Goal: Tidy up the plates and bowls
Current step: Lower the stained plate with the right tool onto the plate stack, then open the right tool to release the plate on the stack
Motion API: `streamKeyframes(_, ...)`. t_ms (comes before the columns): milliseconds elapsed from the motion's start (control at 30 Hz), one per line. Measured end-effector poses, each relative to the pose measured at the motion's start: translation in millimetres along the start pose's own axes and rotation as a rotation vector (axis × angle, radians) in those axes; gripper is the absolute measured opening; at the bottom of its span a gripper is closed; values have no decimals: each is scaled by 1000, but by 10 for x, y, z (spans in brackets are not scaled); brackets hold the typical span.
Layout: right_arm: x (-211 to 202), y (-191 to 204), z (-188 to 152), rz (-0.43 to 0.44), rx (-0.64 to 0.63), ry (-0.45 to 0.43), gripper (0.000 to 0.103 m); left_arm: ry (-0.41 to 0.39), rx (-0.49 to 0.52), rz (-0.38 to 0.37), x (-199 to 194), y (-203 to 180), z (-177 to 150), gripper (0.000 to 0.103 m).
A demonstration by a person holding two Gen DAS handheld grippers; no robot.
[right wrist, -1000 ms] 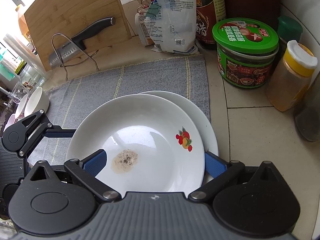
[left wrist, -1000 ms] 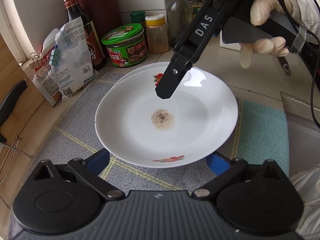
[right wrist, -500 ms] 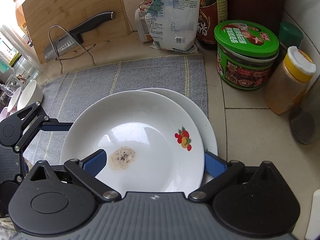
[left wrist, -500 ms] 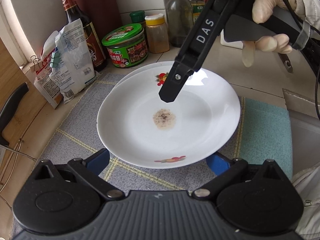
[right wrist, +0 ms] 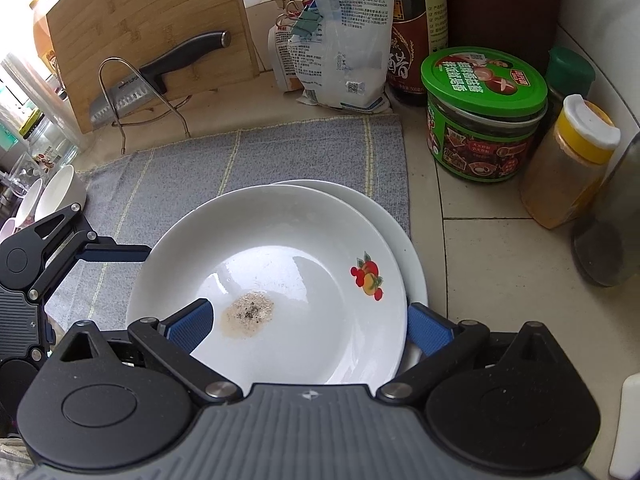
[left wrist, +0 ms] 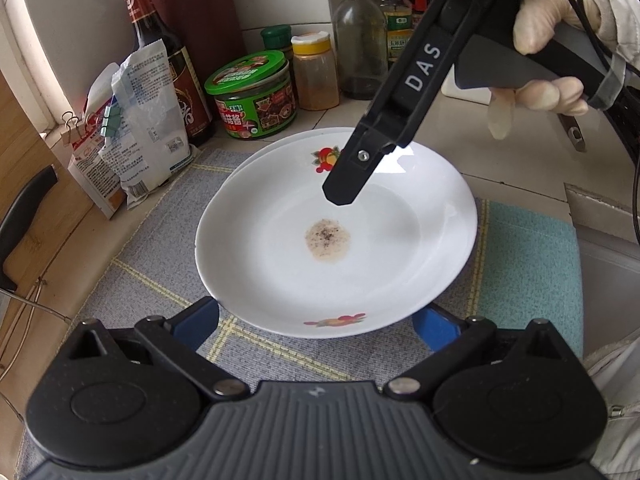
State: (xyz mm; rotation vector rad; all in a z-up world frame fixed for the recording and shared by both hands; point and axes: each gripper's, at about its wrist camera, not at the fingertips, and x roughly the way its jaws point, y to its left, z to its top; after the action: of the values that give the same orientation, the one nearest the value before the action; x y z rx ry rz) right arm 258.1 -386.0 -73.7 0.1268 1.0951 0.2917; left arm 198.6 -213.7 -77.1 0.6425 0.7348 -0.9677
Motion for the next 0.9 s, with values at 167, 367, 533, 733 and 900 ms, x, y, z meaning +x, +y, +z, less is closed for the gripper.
streamKeyframes(167, 12, 43, -13, -27, -31, -3, 103, -5, -15, -4, 8, 10, -12, 102)
streamKeyframes(367, -6, 83, -49, -68, -65, -15, 103, -12, -34, -1, 15, 17, -7, 102)
streamKeyframes(533, -56, 83, -93, -107, -77, -37, 103, -18, -52, -7, 22, 29, -20, 102)
streamKeyframes(733, -169, 134, -186, -115, -76, -106, 103, -49, -100, 17, -22, 9, -74, 102)
streamKeyframes(900, -264, 250, -260, -167, -94, -192, 103, -86, -167, 72, -156, 2, -137, 102)
